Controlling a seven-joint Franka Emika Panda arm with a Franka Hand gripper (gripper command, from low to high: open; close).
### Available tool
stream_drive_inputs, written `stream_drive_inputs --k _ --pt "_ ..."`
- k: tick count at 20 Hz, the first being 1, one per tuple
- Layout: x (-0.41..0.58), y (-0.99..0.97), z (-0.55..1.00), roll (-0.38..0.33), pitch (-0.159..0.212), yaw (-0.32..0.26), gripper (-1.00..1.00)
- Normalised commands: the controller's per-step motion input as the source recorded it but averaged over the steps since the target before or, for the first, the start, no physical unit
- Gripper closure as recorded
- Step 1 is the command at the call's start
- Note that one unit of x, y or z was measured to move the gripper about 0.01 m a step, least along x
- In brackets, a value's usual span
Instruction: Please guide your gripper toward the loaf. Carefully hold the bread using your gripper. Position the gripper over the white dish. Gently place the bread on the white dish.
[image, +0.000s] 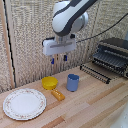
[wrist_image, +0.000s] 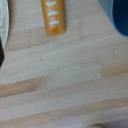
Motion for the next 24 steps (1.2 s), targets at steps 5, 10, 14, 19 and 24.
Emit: stream_drive_inputs --k 5,10,14,19,24 --pt "-0.019 0.22 -0.4 -0.044 0.056 0.001 -1.0" --pt "0.0 0.06 -0.47 -0.029 0.003 0.023 -1.0" --pt "0.0 0.01 -0.47 -0.008 -0.011 0.045 -1.0" --pt "-0.037 0.09 -0.43 -0.029 -0.001 0.064 -1.0" --pt "-0.02 0.01 -0.46 -0.049 -0.015 0.081 -1.0"
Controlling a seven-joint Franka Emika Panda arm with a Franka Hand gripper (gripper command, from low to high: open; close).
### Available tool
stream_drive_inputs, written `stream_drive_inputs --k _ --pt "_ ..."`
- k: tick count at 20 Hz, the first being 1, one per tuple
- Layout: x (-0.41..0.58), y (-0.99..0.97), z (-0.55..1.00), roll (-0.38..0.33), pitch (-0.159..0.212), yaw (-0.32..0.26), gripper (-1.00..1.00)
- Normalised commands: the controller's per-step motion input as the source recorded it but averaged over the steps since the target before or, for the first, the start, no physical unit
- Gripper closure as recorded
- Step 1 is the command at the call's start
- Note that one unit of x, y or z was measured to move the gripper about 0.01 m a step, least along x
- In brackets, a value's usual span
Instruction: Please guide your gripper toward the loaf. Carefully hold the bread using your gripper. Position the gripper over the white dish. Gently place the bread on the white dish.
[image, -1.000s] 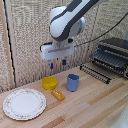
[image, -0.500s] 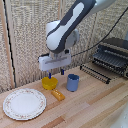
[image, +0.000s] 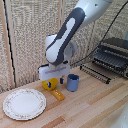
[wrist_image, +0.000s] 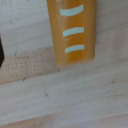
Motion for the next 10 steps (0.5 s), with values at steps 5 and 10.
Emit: stream_drive_inputs --k 5,10 --pt "-0.081 0.0 -0.45 -0.099 -0.047 0.114 -1.0" --pt "-0.074 0.09 -0.29 -0.1 -0.037 0.08 -1.0"
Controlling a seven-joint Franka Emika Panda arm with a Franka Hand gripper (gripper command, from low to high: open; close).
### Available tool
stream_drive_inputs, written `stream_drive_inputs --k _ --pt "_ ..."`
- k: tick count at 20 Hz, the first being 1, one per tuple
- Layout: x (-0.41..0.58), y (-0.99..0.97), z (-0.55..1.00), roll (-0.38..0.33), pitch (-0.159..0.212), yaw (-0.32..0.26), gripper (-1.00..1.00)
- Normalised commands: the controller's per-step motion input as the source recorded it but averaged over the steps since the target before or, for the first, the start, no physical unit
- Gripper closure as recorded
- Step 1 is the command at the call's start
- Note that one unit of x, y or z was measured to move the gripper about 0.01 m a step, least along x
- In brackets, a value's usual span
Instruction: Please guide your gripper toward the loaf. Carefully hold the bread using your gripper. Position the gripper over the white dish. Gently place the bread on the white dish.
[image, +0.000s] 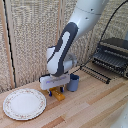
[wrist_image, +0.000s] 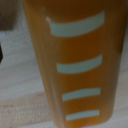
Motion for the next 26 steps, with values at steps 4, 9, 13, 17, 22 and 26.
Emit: stream_drive_inputs --k 4,9,13,17,22,26 --pt "-0.102 0.09 -0.15 -0.065 -0.035 0.043 1.0" --pt "-0.095 0.13 -0.1 -0.06 -0.023 0.028 1.0" --pt "-0.156 0.12 -0.04 -0.038 -0.002 0.003 1.0" --pt "-0.144 0.1 0.0 -0.006 -0.004 -0.001 1.0" --pt "-0.009 0.02 0.57 0.039 -0.037 -0.017 1.0" --pt "0.139 0.02 1.0 0.04 0.0 -0.047 1.0"
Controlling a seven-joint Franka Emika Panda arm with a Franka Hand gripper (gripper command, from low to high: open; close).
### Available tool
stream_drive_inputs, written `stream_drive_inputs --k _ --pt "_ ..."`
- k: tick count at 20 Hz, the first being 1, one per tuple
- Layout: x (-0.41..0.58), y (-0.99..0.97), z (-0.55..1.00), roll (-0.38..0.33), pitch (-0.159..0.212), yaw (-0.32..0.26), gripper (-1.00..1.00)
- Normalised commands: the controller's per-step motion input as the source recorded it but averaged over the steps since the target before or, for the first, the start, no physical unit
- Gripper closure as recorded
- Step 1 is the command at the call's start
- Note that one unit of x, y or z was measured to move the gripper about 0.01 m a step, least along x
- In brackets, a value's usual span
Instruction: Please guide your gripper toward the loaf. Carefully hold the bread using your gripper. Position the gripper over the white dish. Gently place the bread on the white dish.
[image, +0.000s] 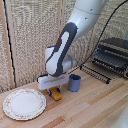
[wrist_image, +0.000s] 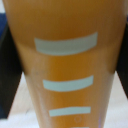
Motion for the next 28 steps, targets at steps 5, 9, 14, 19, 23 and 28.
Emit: stream_drive_inputs --k 5,9,14,19,23,28 --pt "0.224 0.16 0.96 0.013 0.017 -0.023 1.0" --pt "0.198 0.45 0.66 0.004 0.073 -0.016 1.0" --pt "0.276 0.78 0.37 0.0 0.039 -0.034 1.0" --pt "0.392 0.88 0.11 0.0 0.049 -0.025 1.0" --pt "0.396 0.89 -0.04 -0.024 0.066 -0.004 1.0" --pt "0.33 0.64 -0.21 -0.046 0.059 0.0 1.0"
